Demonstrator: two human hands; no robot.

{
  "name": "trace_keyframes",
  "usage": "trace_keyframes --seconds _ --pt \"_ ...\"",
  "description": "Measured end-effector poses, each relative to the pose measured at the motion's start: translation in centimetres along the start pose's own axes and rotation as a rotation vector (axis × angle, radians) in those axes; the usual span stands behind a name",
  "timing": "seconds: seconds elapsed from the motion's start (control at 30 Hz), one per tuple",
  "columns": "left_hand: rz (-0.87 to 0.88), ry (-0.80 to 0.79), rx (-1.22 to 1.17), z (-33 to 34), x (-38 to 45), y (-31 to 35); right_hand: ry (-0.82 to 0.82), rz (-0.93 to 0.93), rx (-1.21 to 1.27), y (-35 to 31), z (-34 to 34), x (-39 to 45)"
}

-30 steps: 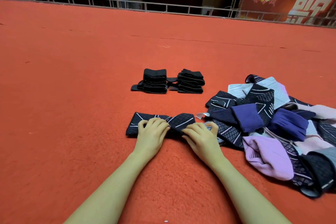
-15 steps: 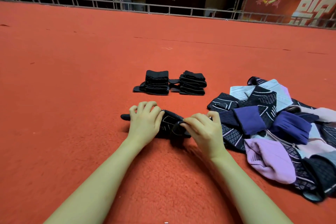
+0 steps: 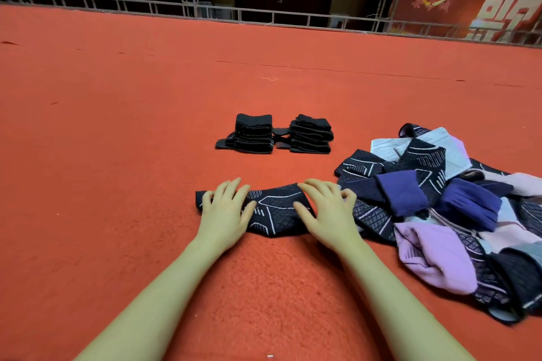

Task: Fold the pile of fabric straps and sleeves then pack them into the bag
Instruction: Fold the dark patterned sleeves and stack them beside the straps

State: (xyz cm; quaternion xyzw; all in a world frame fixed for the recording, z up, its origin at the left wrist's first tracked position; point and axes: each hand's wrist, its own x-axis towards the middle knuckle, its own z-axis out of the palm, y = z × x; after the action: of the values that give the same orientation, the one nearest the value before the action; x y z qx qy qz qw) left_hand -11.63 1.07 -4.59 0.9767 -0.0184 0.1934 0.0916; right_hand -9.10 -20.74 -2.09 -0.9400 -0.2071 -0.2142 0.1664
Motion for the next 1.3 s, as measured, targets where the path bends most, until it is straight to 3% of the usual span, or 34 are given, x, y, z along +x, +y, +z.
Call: trace_keyframes --seconds 0.07,0.23,0.4,0.6,0.8,0.97,1.2,1.3 --pt "0.002 0.017 0.047 0.4 -1.0 -0.1 -0.082 -0.014 -0.080 0.0 0.8 -0.3" --pt "-0.181 0.073 0.132 0.7 -0.8 -1.0 -0.152 0.180 -0.197 -0.3 1.4 0.3" --pt "-0.138 0.070 0.199 1.0 0.6 -1.8 -0.173 0.139 -0.257 -1.3 2.2 3.8" --pt "-0.134 0.141 0.146 1.6 1.0 -2.4 -0.349 0.128 -0.278 -0.3 4.8 4.9" --pt "-0.024 0.330 0.191 0.4 0.9 -2.2 0.074 -0.011 -0.032 0.0 4.7 2.9" --pt "0.014 0.456 0.177 -1.5 0.6 -1.5 0.311 -0.098 0.140 -1.3 1.9 1.9" --pt "0.065 0.634 0.152 -5.9 0.6 -0.2 0.580 -0.028 0.123 -3.0 -2.4 2.1" --pt "0.106 0.643 0.191 -7.6 1.6 0.5 0.616 0.047 0.099 -3.3 -3.7 2.5"
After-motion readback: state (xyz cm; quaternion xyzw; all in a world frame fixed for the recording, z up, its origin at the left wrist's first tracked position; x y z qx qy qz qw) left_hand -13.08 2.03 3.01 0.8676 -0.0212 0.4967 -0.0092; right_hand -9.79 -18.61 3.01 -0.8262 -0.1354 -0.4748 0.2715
